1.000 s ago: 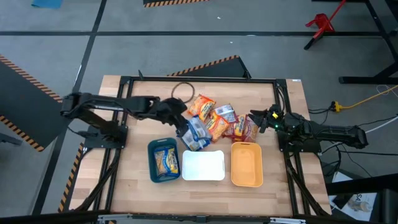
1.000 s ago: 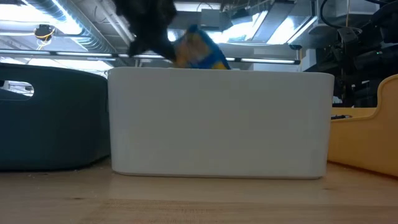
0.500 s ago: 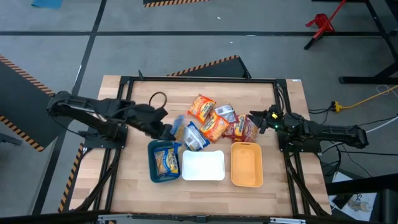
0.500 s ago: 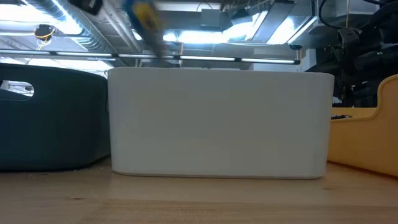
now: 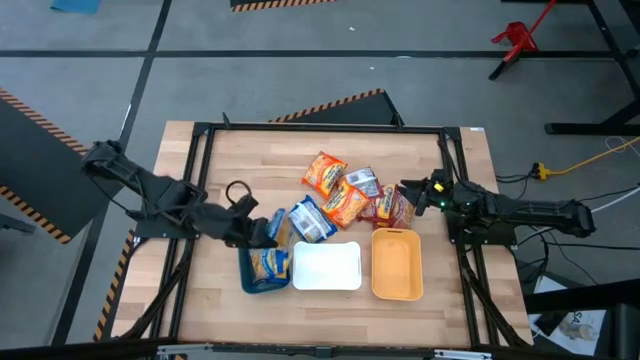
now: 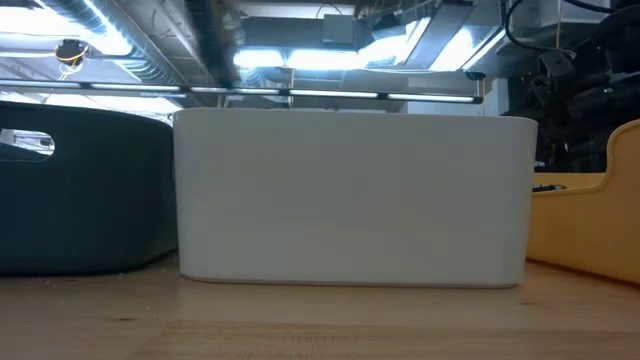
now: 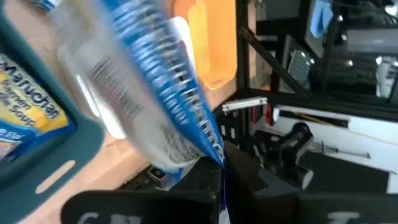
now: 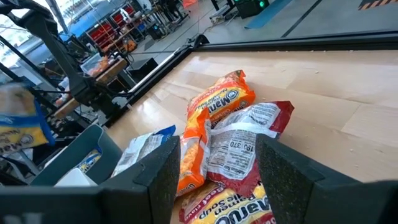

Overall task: Sort Maruchan noodles
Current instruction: Put the right blue noodle pack into the blue bin

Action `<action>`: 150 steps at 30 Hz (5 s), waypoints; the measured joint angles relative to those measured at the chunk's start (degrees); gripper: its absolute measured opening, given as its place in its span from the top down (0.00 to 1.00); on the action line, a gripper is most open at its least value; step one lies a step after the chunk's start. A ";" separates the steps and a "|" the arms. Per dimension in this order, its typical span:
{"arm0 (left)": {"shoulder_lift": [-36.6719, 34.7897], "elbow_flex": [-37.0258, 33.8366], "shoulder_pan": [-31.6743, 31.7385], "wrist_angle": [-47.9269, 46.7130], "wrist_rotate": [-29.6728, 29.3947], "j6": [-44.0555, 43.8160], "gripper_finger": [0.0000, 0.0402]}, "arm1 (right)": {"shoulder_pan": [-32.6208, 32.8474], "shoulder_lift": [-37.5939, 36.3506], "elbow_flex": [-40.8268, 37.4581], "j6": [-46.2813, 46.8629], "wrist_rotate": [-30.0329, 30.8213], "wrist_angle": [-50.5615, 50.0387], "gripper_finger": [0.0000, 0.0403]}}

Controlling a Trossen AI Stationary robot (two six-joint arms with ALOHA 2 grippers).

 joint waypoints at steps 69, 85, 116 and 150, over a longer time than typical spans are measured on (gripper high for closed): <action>20.08 0.02 -9.50 -4.72 -25.28 -1.43 1.00 | 0.01 1.29 0.00 -1.68 -1.70 -0.21 0.51; 21.93 0.00 -9.87 -5.01 -28.24 4.34 1.00 | -0.01 1.67 0.00 -1.68 -1.50 -0.21 0.51; 23.51 0.00 -12.83 -14.29 -13.21 -19.37 0.93 | -0.01 1.99 0.02 -1.66 -1.92 -0.23 0.51; 19.02 0.00 -15.75 -26.23 -6.70 -32.30 0.93 | -0.01 1.99 0.01 -1.48 -1.92 -0.23 0.51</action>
